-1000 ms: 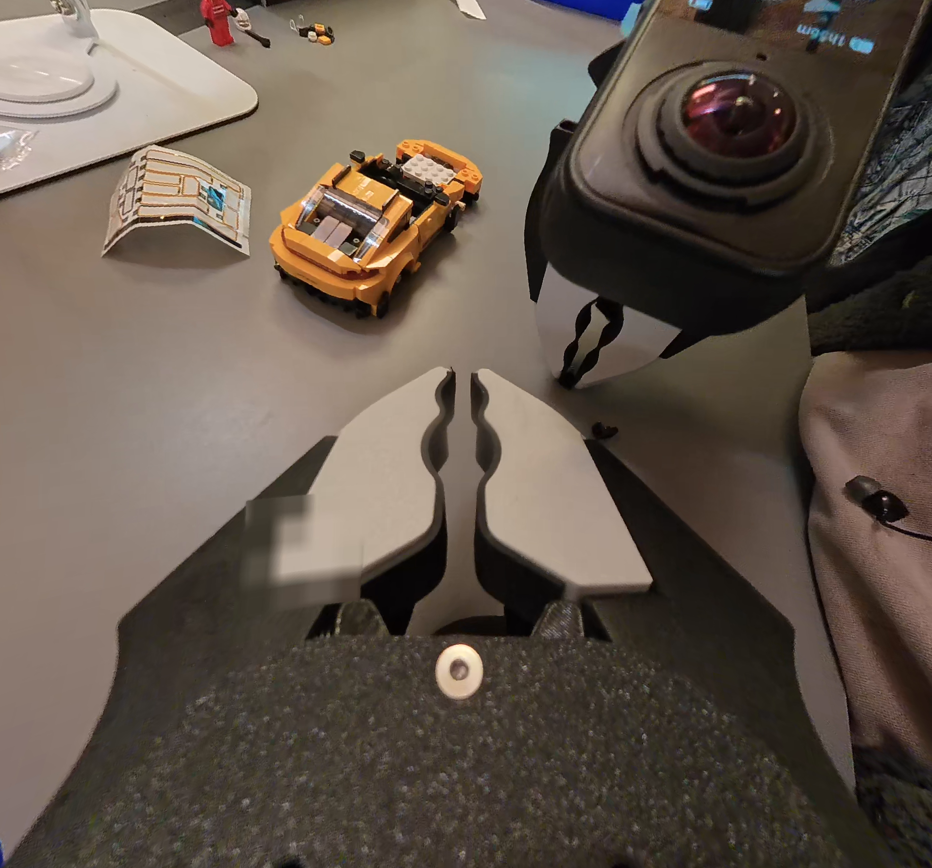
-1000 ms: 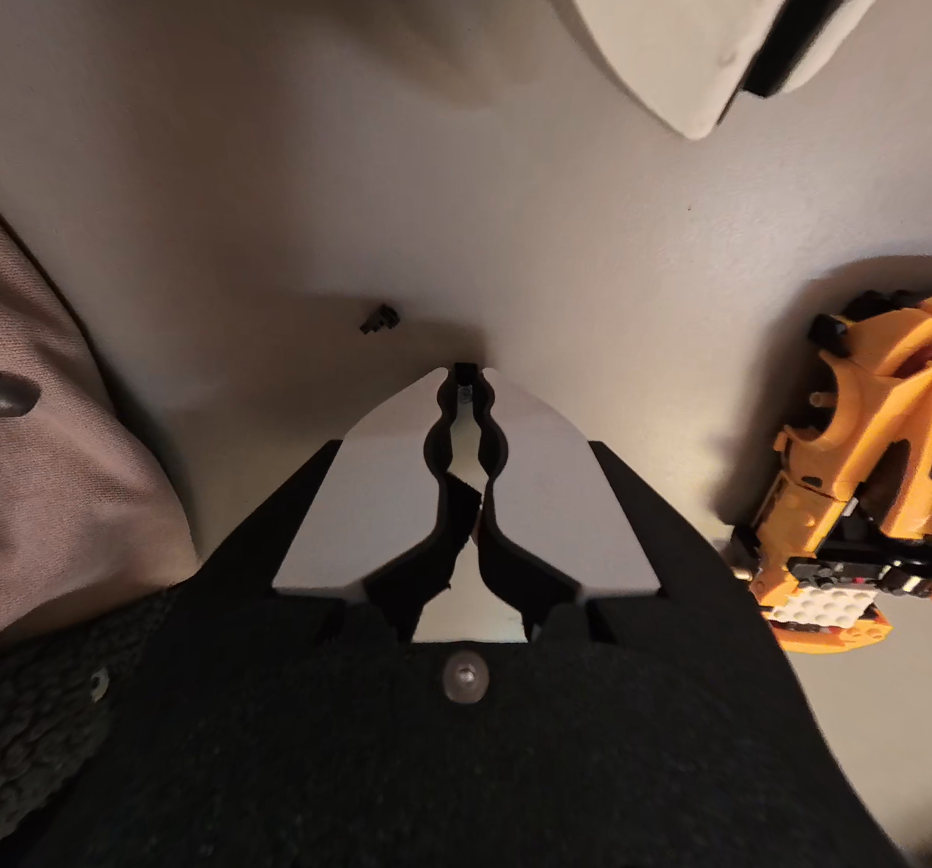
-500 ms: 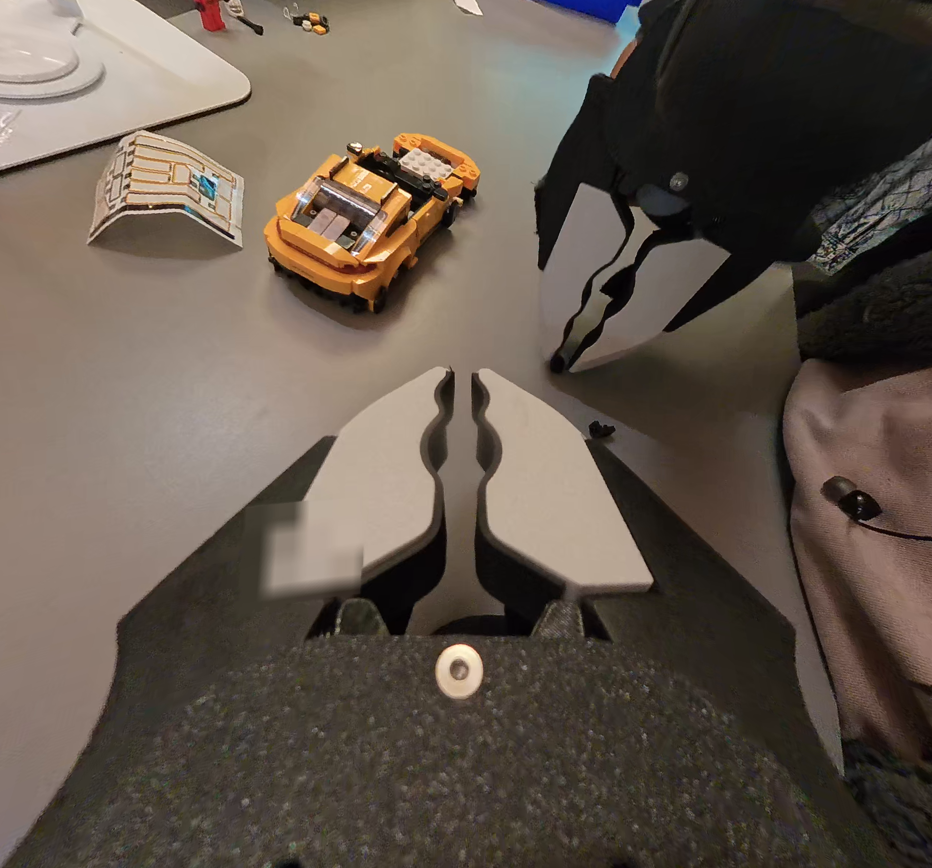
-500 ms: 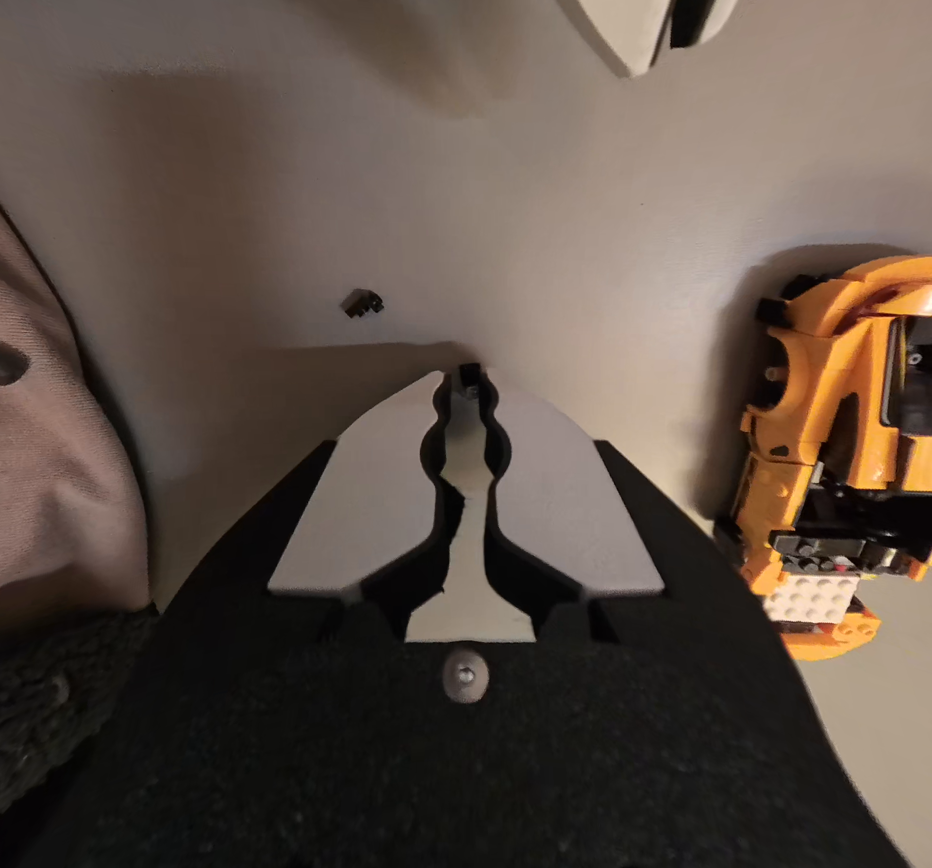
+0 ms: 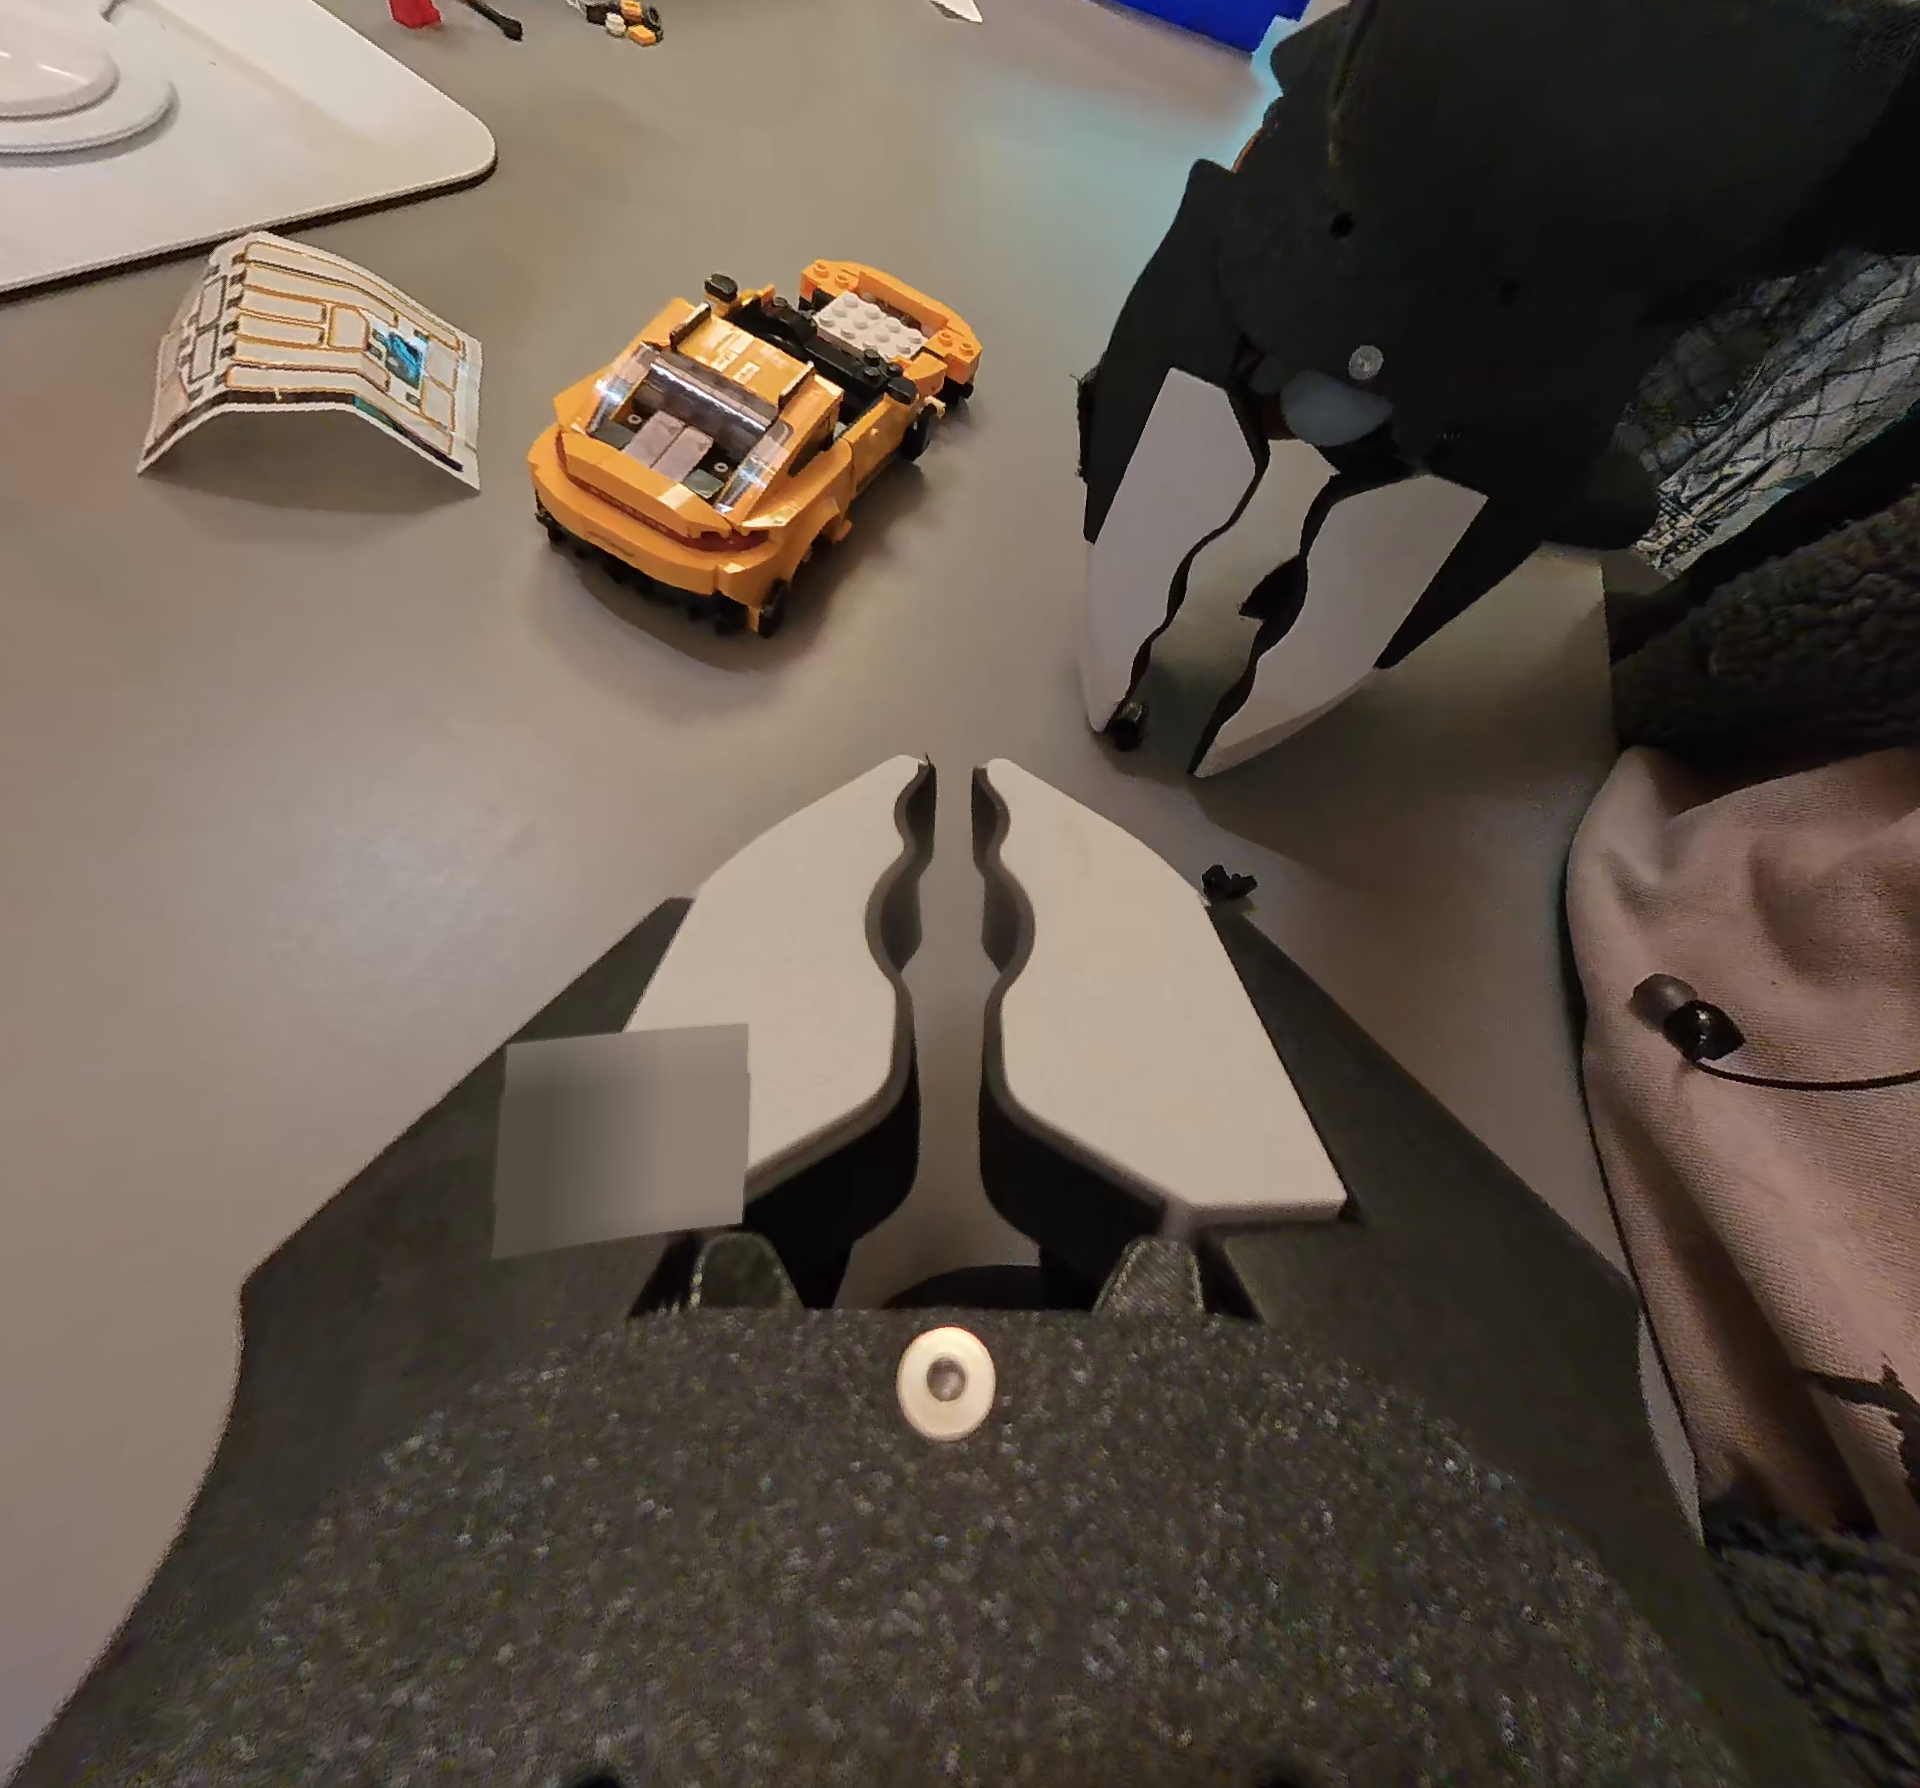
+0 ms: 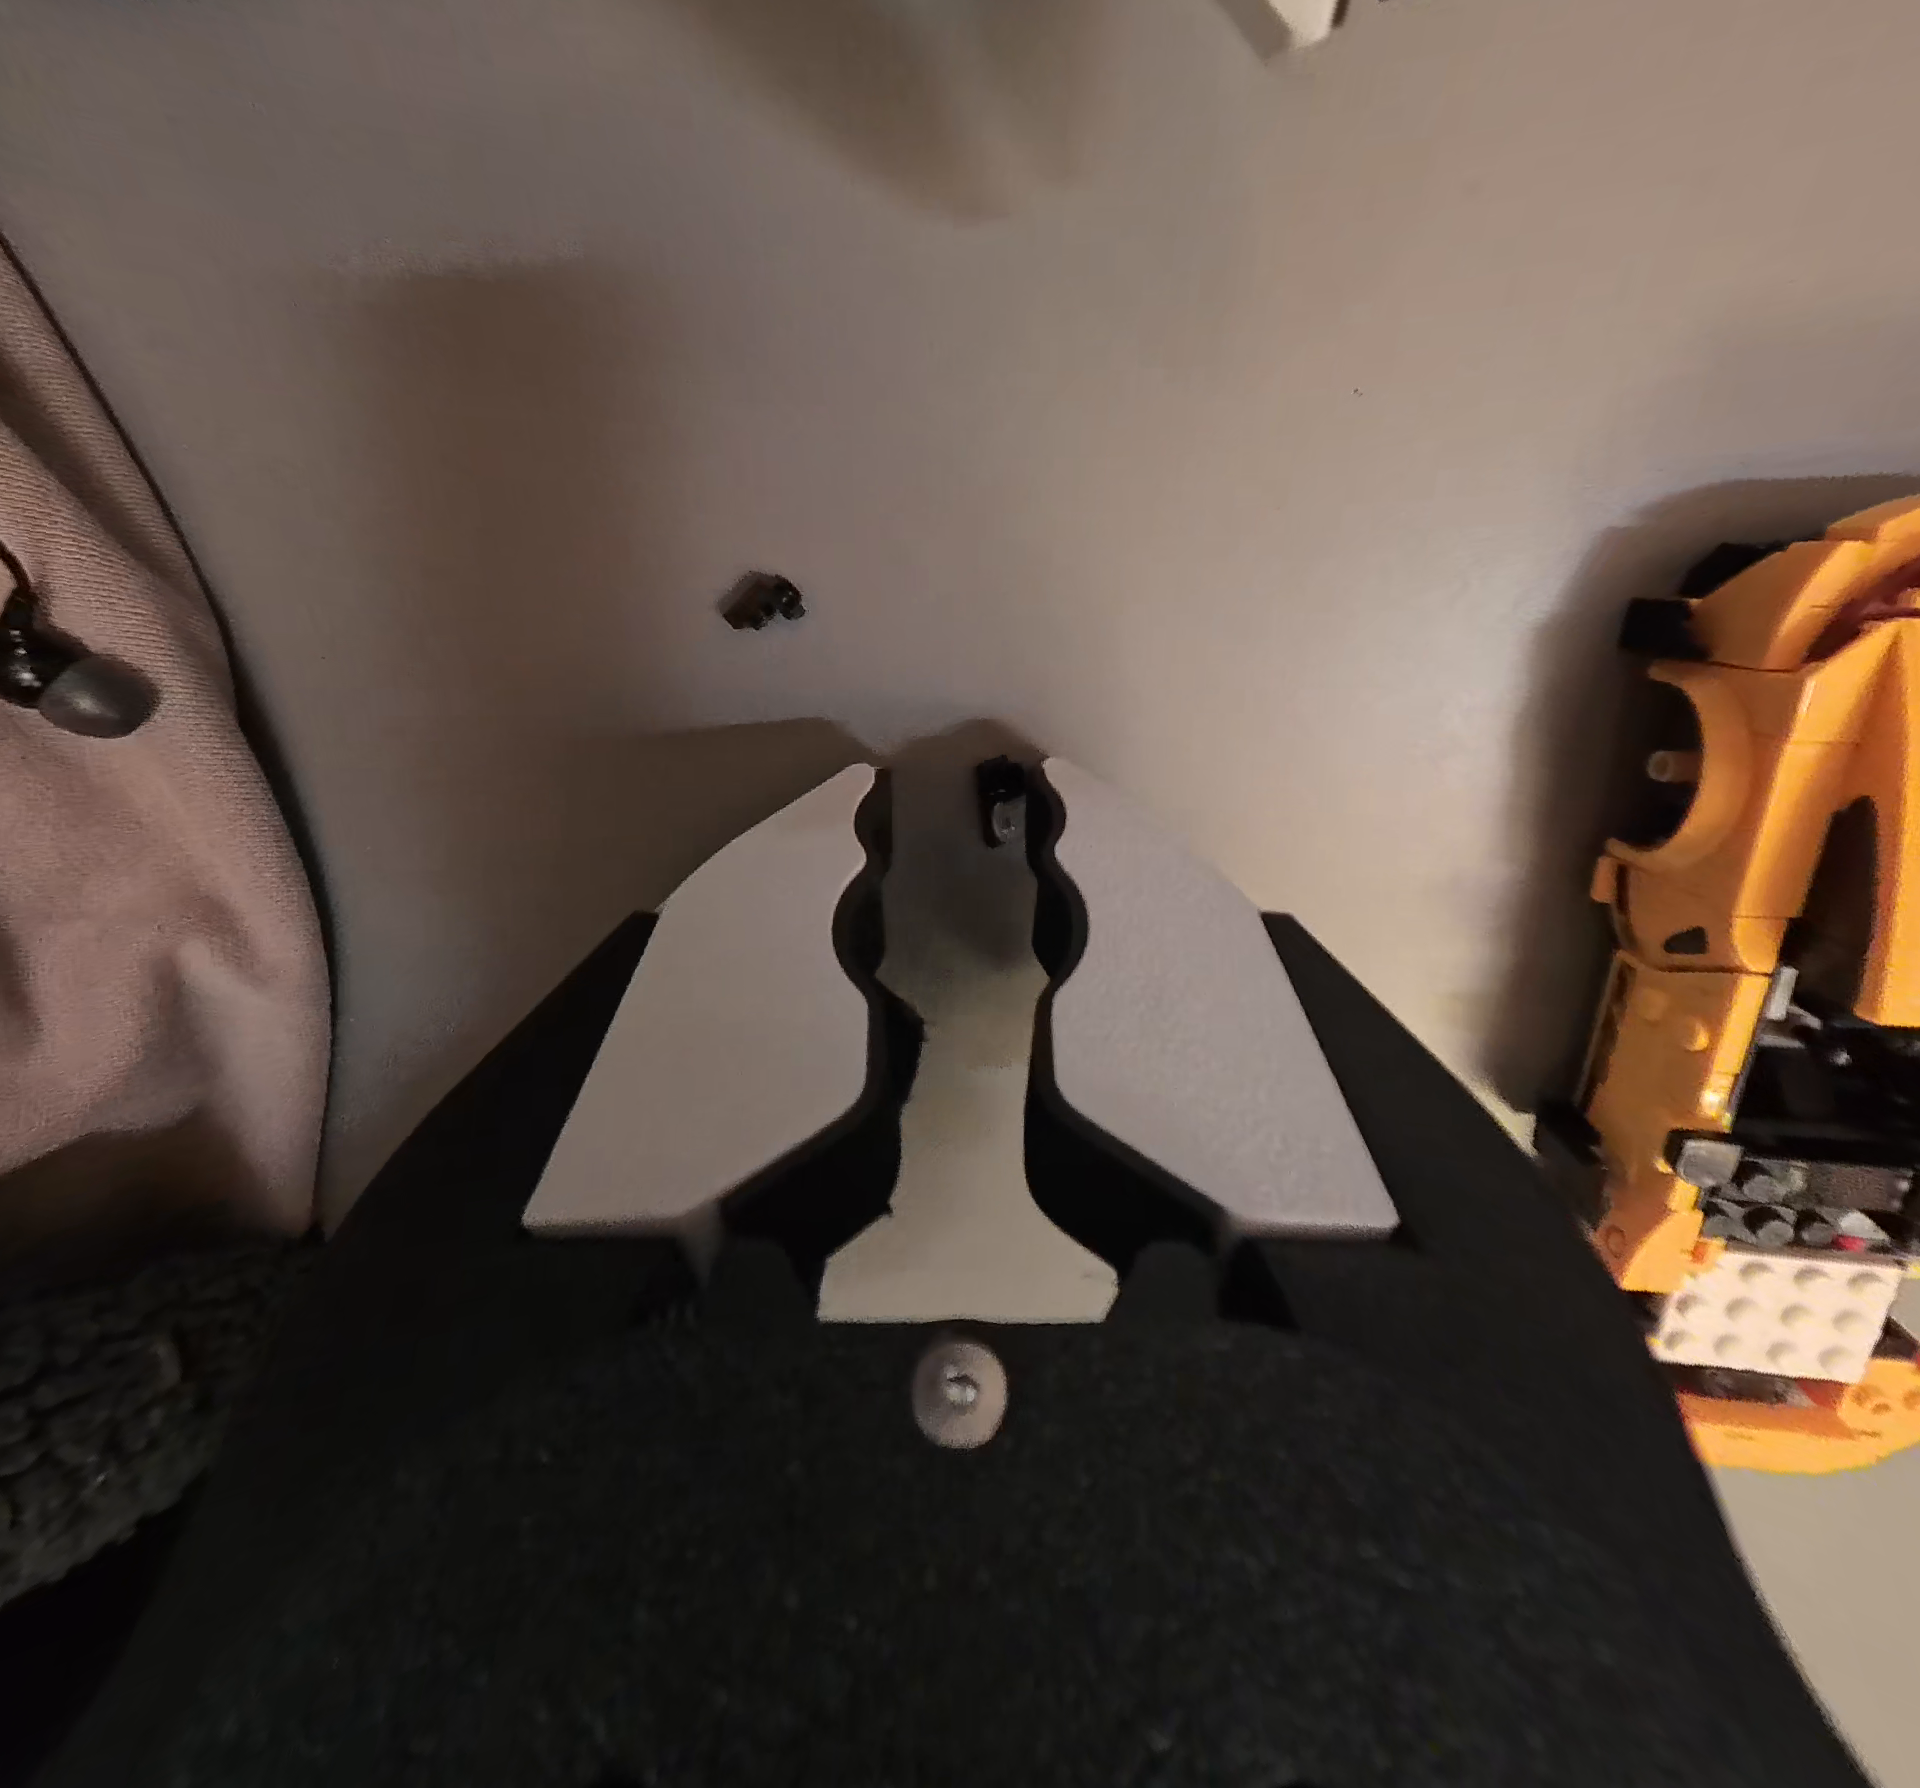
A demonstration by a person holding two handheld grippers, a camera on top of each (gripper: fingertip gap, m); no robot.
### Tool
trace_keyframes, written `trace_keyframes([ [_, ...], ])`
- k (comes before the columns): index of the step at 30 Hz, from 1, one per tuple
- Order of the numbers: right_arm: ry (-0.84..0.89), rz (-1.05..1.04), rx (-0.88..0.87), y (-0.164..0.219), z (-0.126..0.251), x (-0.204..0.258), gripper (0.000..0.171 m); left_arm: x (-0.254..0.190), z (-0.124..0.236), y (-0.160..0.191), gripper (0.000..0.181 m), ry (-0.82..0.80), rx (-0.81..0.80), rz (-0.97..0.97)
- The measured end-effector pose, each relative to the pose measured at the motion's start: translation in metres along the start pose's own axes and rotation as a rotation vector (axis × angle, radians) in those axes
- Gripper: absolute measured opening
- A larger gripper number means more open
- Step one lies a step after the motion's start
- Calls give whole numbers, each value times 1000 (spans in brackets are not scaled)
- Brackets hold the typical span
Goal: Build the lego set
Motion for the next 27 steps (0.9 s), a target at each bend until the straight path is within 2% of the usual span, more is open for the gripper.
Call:
trace_keyframes([
  [13, -11, -36, -170, 3, 10, -7, 27, -1, -1, 1, 6, 21, 5, 15],
  [18, 34, 26, -267, 5, 11, -11, 22, -3, -2, 3, 5, 32, 21, 1],
  [22, 92, 88, -274, 8, 4, -11, 19, -5, -5, 5, 4, 49, 40, 2],
  [27, 120, 107, -310, 6, 3, -10, 8, -18, -13, 15, 8, 62, 119, -132],
])
Point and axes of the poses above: each gripper's, where its closed fingertips meet, z back along the fingers, y out of its underside, x = y × z across the jaws, the point moved 1 cm from there along z, back along the fingers
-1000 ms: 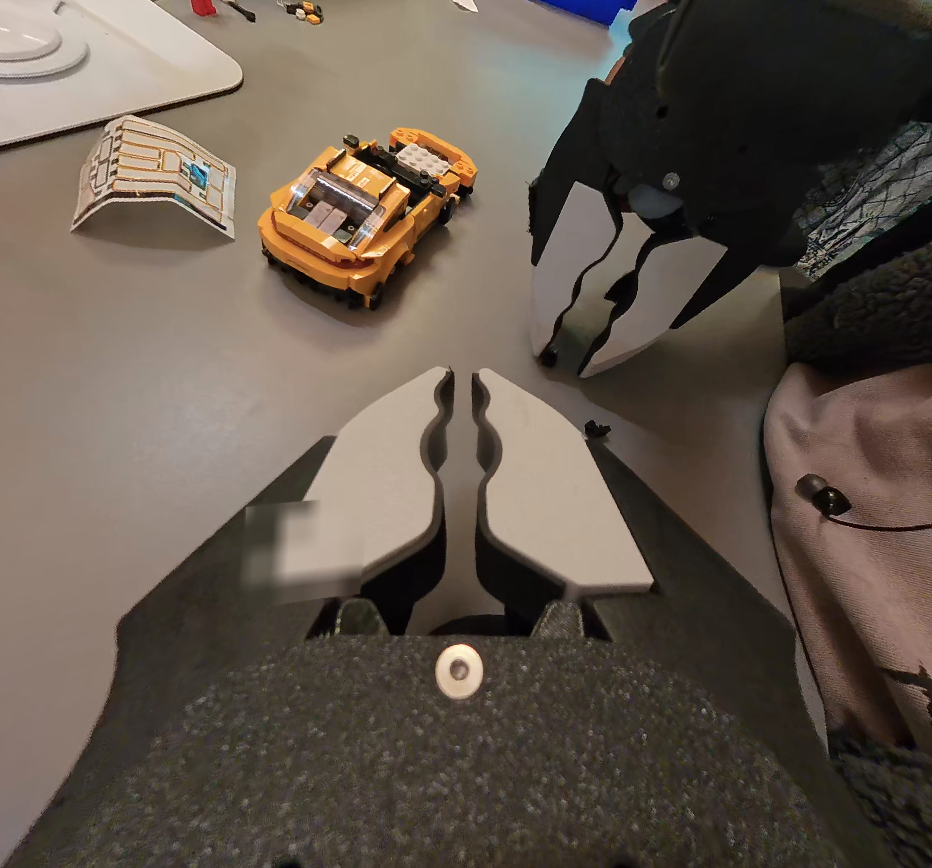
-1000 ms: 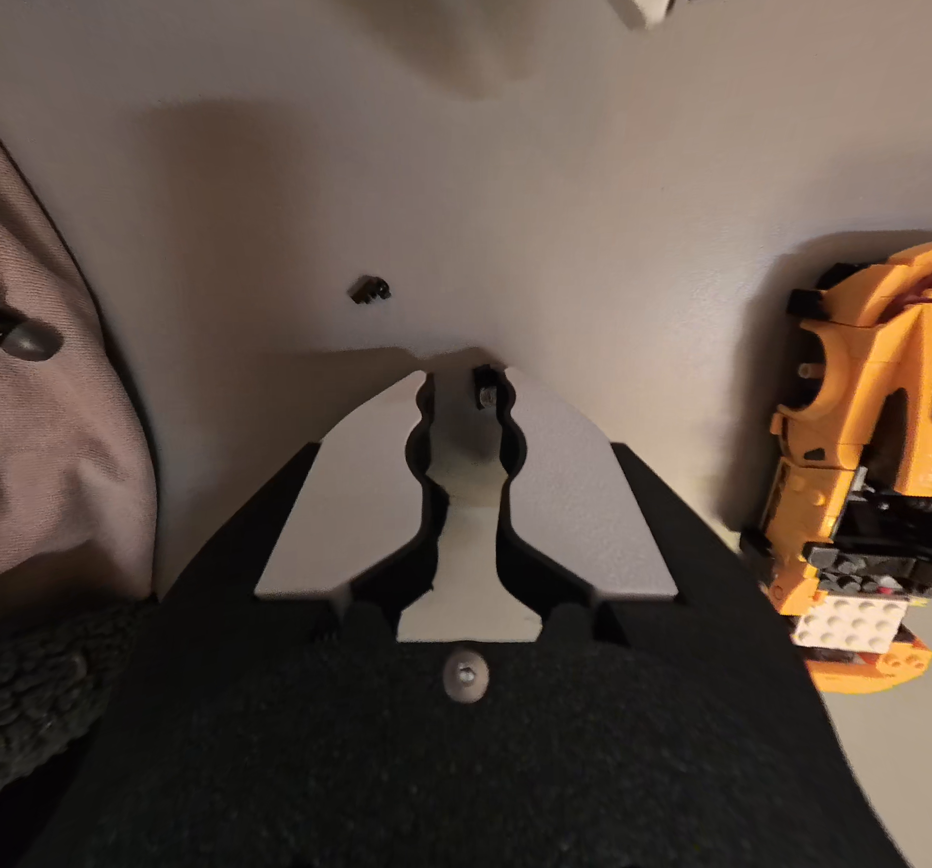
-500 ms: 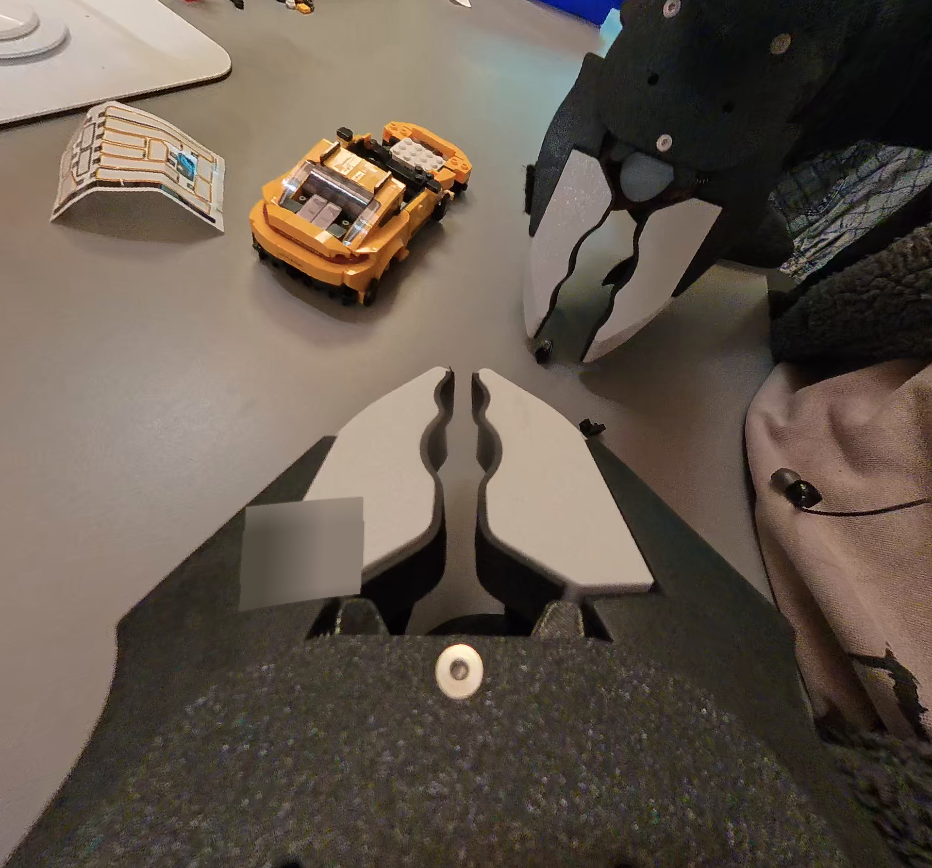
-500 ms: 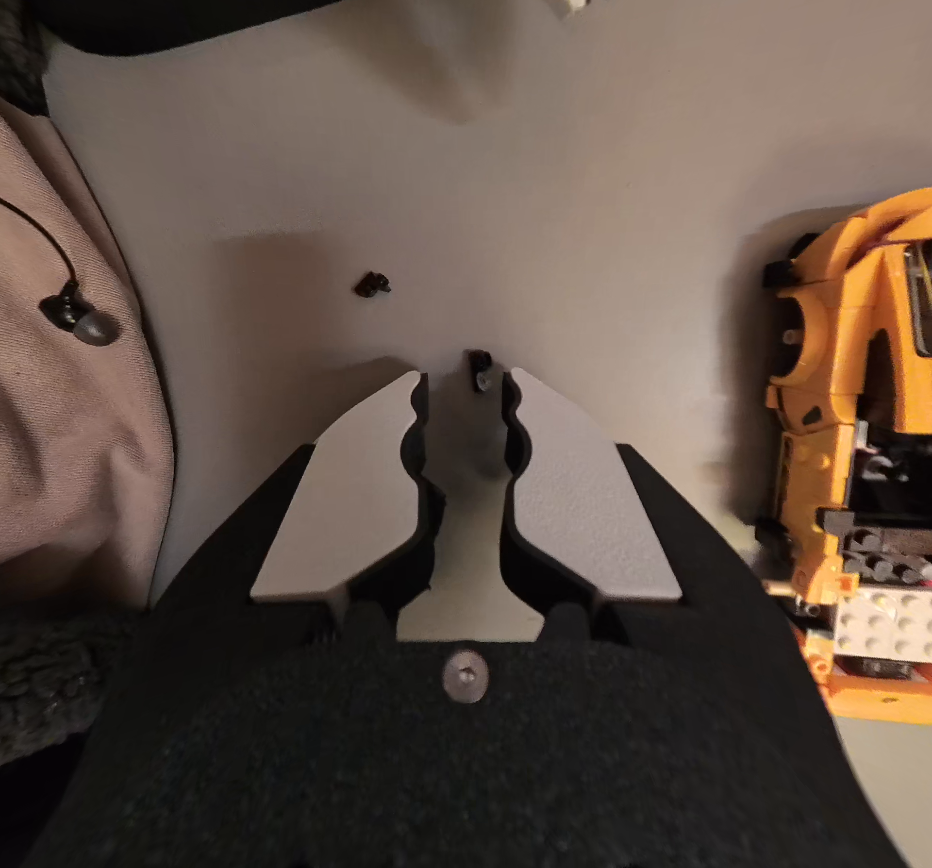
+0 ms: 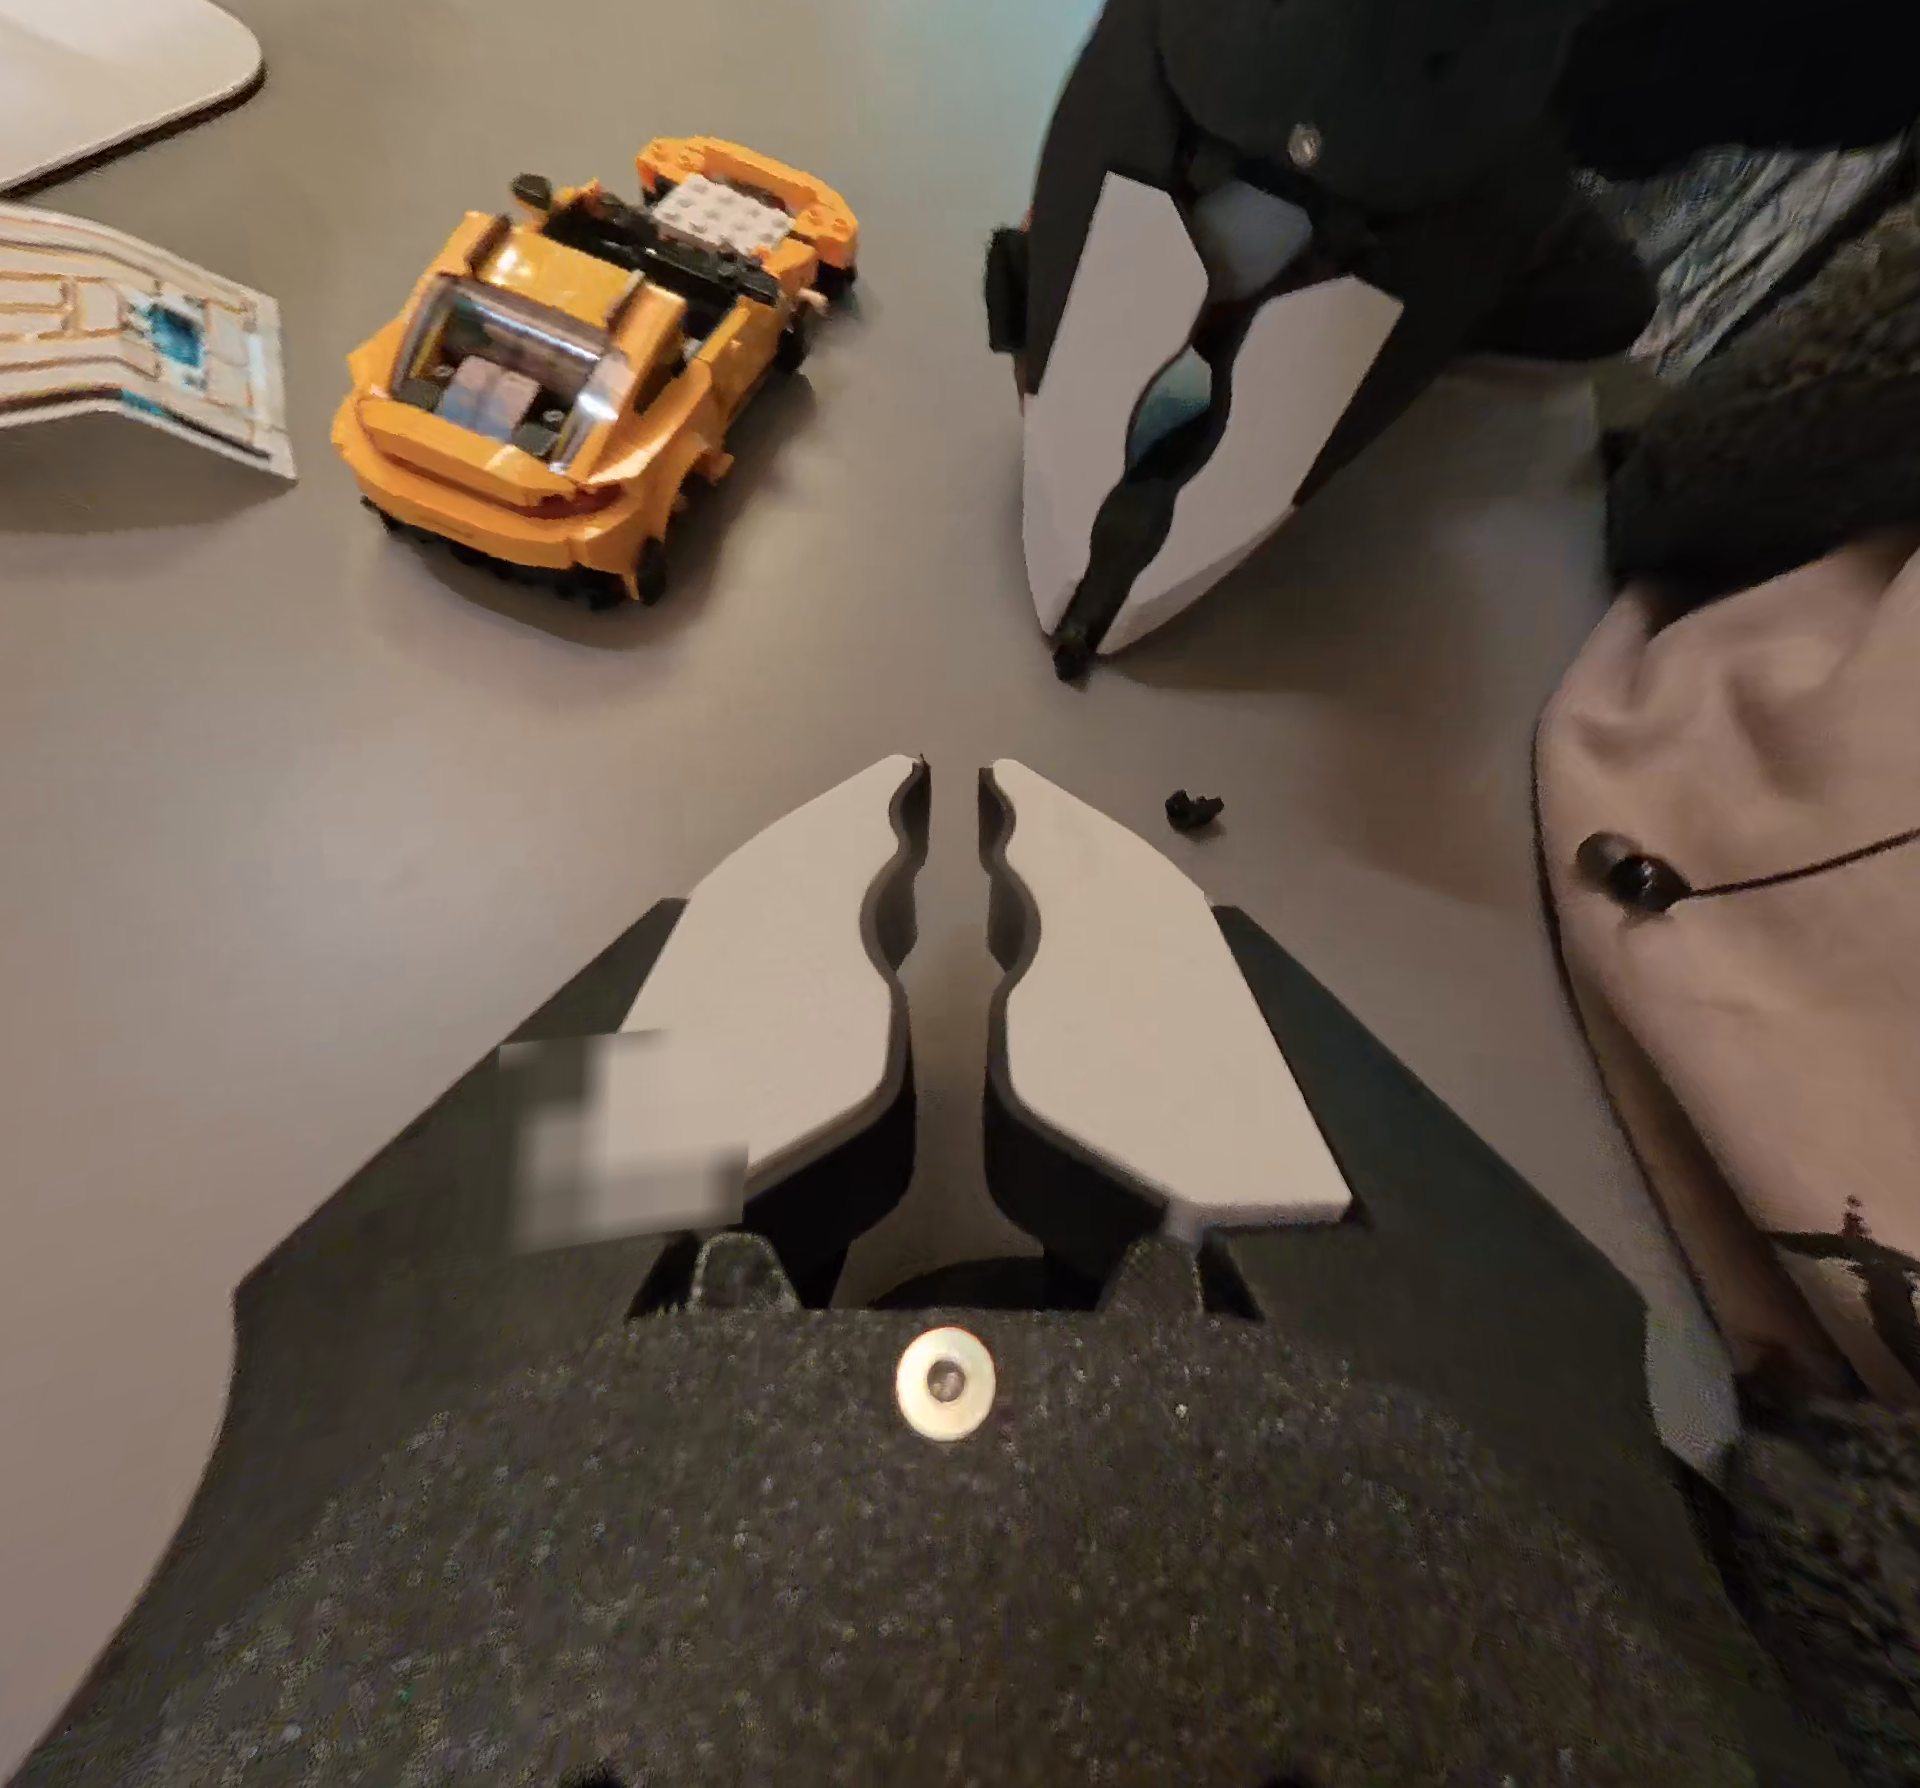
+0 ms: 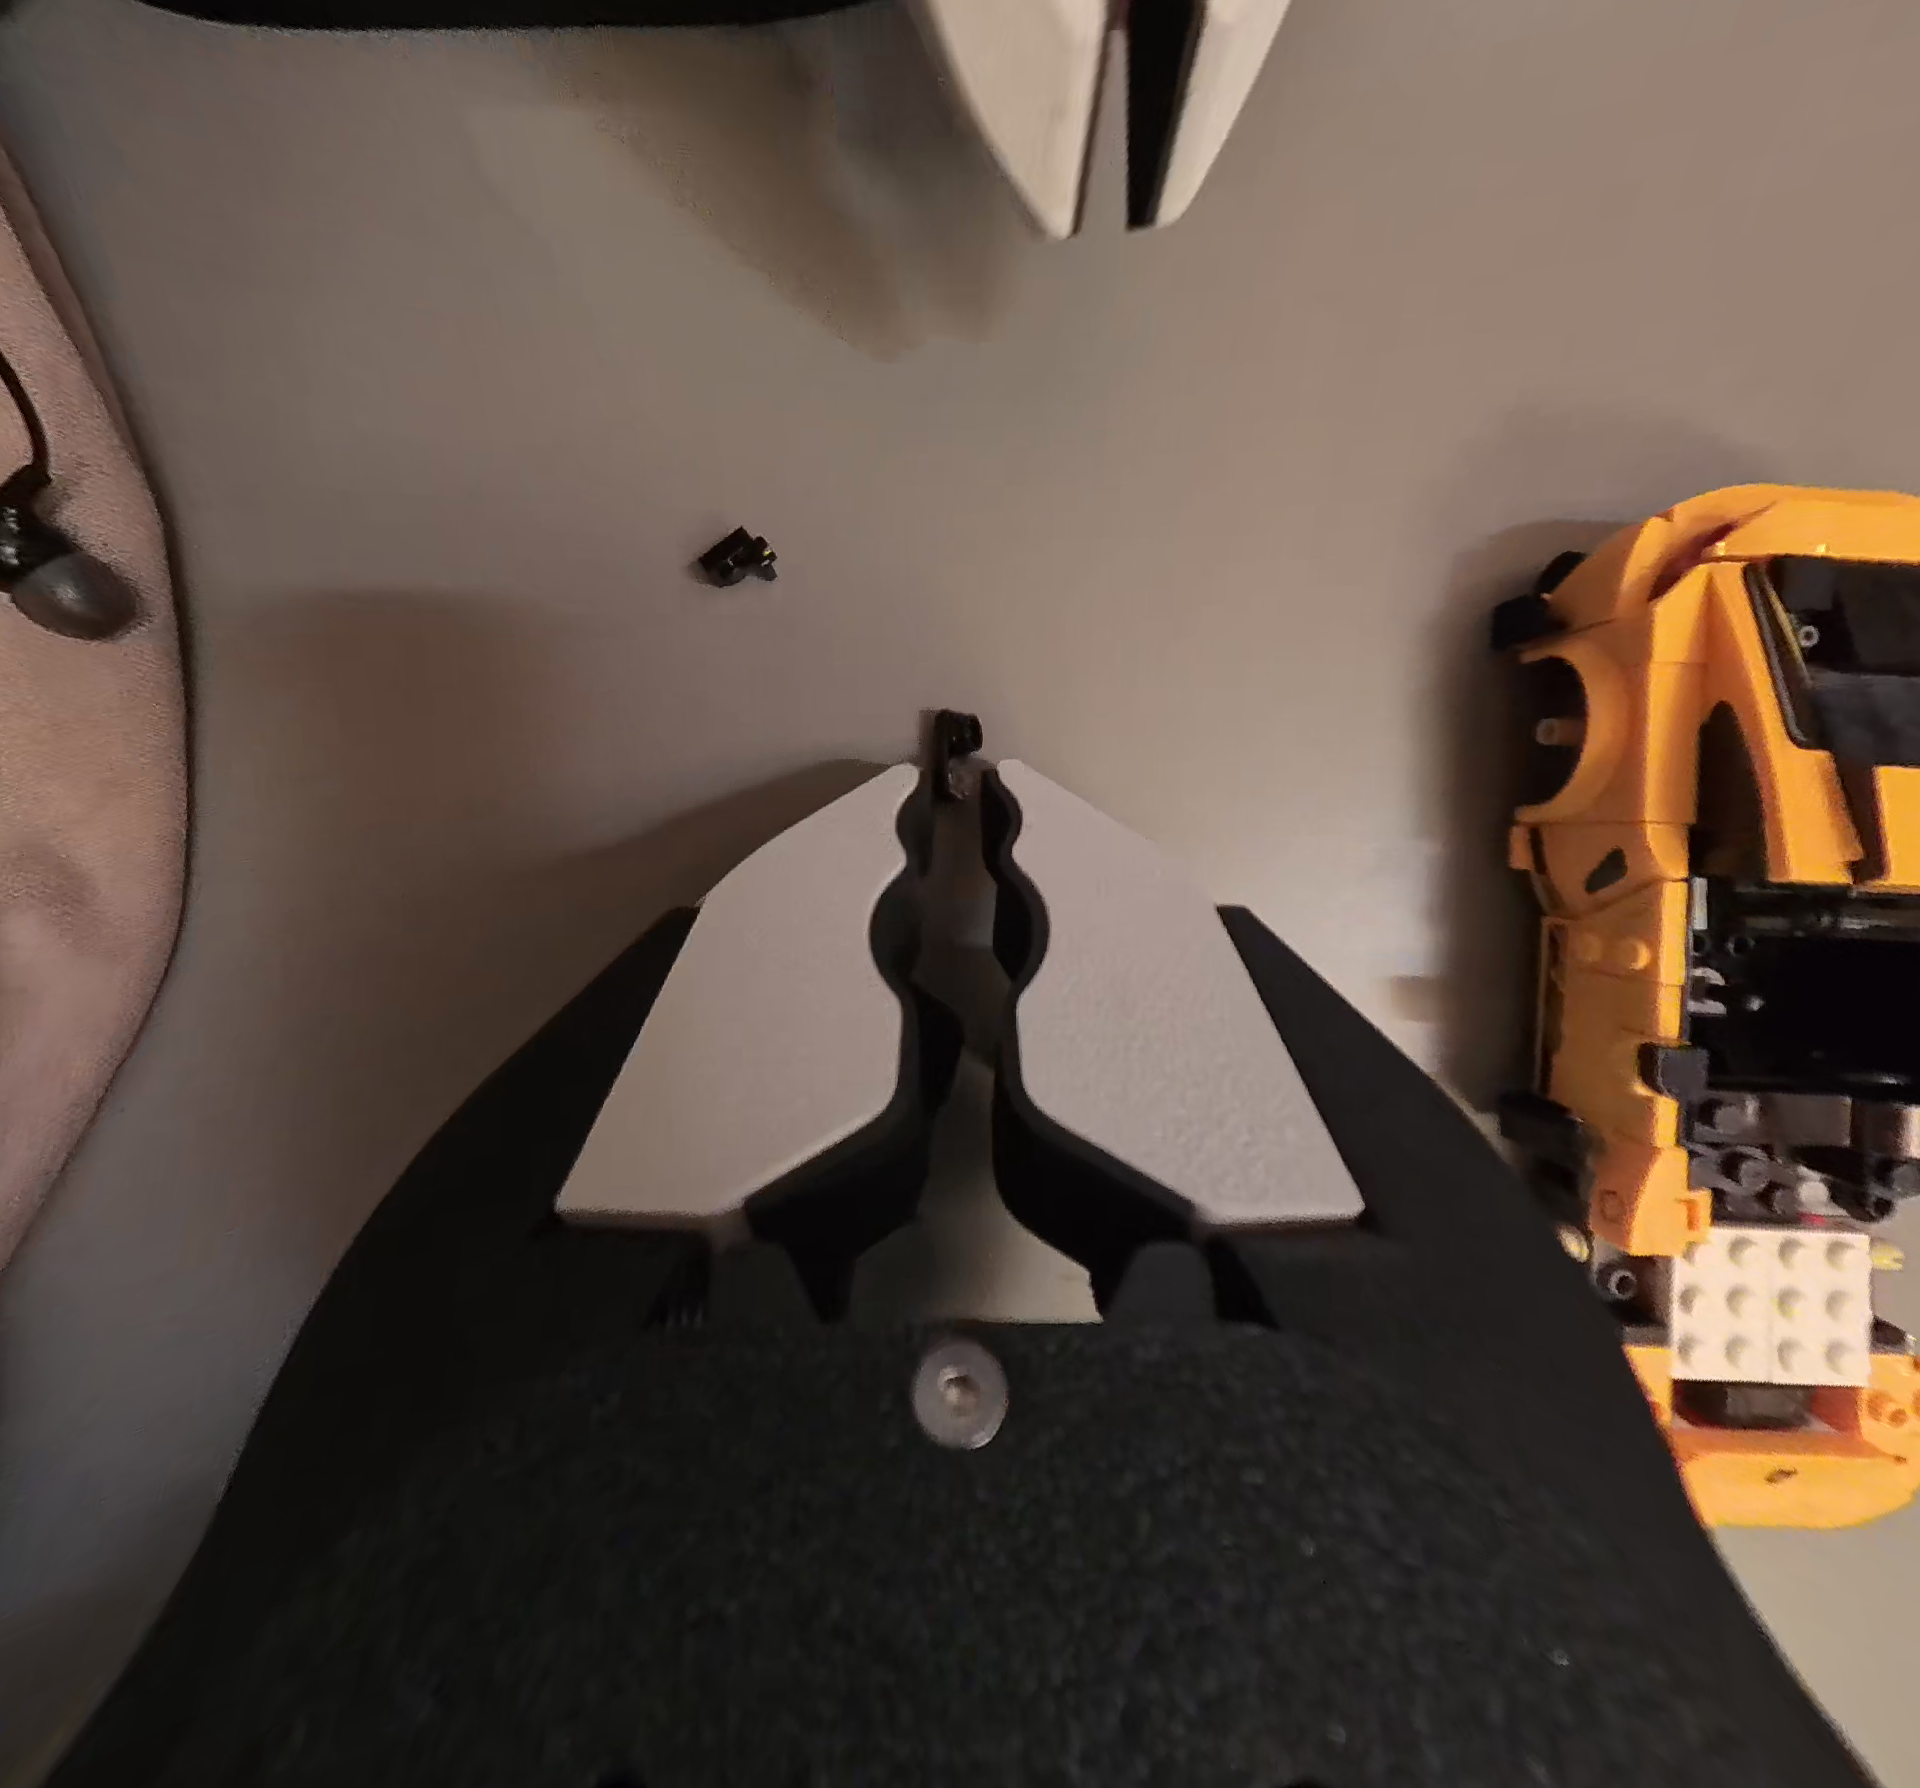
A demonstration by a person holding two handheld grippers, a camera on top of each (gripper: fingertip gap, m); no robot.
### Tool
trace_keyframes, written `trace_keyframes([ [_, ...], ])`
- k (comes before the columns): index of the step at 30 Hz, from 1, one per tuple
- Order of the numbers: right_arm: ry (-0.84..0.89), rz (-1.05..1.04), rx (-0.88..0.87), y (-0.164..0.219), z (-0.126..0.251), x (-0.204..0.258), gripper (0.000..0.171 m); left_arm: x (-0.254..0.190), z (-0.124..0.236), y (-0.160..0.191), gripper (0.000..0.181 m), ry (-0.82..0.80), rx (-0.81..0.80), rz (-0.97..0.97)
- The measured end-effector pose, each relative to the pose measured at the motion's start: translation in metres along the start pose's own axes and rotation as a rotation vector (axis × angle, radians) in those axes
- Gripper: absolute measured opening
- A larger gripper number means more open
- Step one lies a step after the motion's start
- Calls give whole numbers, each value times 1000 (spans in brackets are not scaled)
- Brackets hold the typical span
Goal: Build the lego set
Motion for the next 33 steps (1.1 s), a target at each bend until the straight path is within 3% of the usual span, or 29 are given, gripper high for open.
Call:
trace_keyframes([
  [5, -42, -72, -75, -5, 5, 3, 8, -16, -13, -2, 13, -18, 42, -217],
  [11, -122, -183, -250, -25, 24, 9, 7, -44, -33, -21, 22, 56, -31, -385],
  [16, -120, -159, -296, -28, 33, 15, 7, -51, -43, -23, 17, 46, -29, -481],
  [21, -126, -145, -308, -27, 35, 19, 7, -52, -46, -25, 7, 36, -34, -497],
  [33, -27, 27, -460, -38, 48, 19, 13, -54, -34, -40, 7, 121, -180, -374],
])
Point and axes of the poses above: each gripper's, where its closed fingertips meet, z back along the fingers, y out of its underside, x = y × z across the jaws, the point moved 1 cm from there along z, back along the fingers
